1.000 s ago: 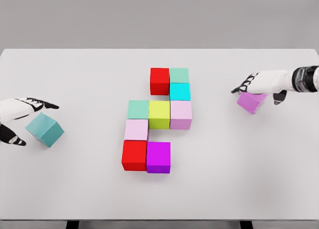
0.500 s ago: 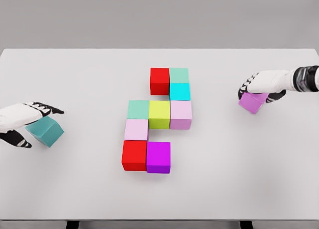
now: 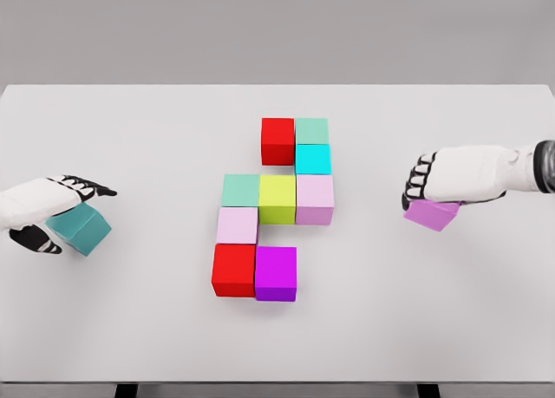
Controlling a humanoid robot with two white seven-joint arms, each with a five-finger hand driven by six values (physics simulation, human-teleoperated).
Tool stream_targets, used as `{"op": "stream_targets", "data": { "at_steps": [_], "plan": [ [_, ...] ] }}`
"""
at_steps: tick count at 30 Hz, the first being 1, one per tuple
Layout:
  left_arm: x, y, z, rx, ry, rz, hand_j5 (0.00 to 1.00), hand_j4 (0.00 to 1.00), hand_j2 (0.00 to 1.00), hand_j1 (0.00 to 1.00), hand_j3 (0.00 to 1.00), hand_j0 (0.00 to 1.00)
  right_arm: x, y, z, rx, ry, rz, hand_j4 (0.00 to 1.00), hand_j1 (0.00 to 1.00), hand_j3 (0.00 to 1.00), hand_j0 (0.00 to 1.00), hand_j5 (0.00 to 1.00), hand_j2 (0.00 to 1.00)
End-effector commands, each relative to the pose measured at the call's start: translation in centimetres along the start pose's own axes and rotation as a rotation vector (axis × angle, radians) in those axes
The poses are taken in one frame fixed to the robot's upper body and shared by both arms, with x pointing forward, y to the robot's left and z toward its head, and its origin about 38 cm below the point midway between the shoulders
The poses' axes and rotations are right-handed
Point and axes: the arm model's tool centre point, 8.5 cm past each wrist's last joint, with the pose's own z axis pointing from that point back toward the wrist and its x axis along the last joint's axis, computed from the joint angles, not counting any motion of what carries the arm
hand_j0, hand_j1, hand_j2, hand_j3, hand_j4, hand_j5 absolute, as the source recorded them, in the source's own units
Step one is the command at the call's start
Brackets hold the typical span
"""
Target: Assemble the squares on the desktop into the number 2
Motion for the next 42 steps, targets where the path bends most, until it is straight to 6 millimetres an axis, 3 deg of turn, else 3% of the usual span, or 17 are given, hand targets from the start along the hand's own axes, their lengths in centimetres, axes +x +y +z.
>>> {"op": "stream_targets", "data": {
  "at_steps": [1,5,9,11,15,19,24,31,42],
  "plan": [
    [0.0,-0.1,-0.1,0.001,0.0,0.001,1.0,1.0,1.0,1.0,1.0,1.0,0.9,-0.2,0.0,-0.001,-0.026,0.013,0.51,0.51,0.51,0.51,0.51,0.51],
    [0.0,-0.2,-0.2,-0.001,0.006,-0.006,1.0,1.0,1.0,1.0,1.0,1.0,1.2,0.0,-0.5,0.004,-0.042,0.011,0.51,0.51,0.51,0.51,0.51,0.51],
    [0.0,-0.3,-0.3,-0.003,0.007,-0.004,1.0,1.0,1.0,1.0,1.0,1.0,1.7,-1.1,-1.9,-0.024,-0.075,0.026,0.51,0.51,0.51,0.51,0.51,0.51],
    [0.0,-0.4,-0.4,-0.005,0.006,-0.002,0.96,0.96,0.96,0.96,0.96,0.96,2.9,-1.2,-3.8,-0.025,-0.132,0.03,0.51,0.51,0.51,0.51,0.51,0.51],
    [0.0,-0.6,-0.4,-0.009,0.004,0.001,0.85,0.85,0.85,0.85,0.85,0.85,3.7,-2.5,-5.2,-0.053,-0.168,0.052,0.51,0.51,0.51,0.51,0.51,0.51],
    [0.0,-0.7,-0.4,-0.011,0.003,0.001,0.84,0.84,0.84,0.84,0.84,0.84,5.0,-2.9,-6.9,-0.055,-0.224,0.059,0.52,0.52,0.52,0.52,0.52,0.52],
    [0.0,-0.8,-0.5,-0.016,0.004,0.003,0.82,0.82,0.82,0.82,0.82,0.82,5.4,-3.3,-7.6,-0.063,-0.242,0.065,0.55,0.55,0.55,0.55,0.55,0.55],
    [0.0,-0.8,-0.5,-0.016,0.004,0.005,0.69,0.69,0.69,0.69,0.69,0.69,5.6,-3.9,-7.7,-0.084,-0.259,0.056,0.55,0.55,0.55,0.55,0.55,0.55],
    [-0.3,-0.8,-0.5,-0.013,0.036,0.033,0.5,0.5,0.5,0.5,0.5,0.5,7.3,-4.8,-9.6,-0.096,-0.324,0.073,0.55,0.55,0.55,0.55,0.55,0.55]
  ]
}}
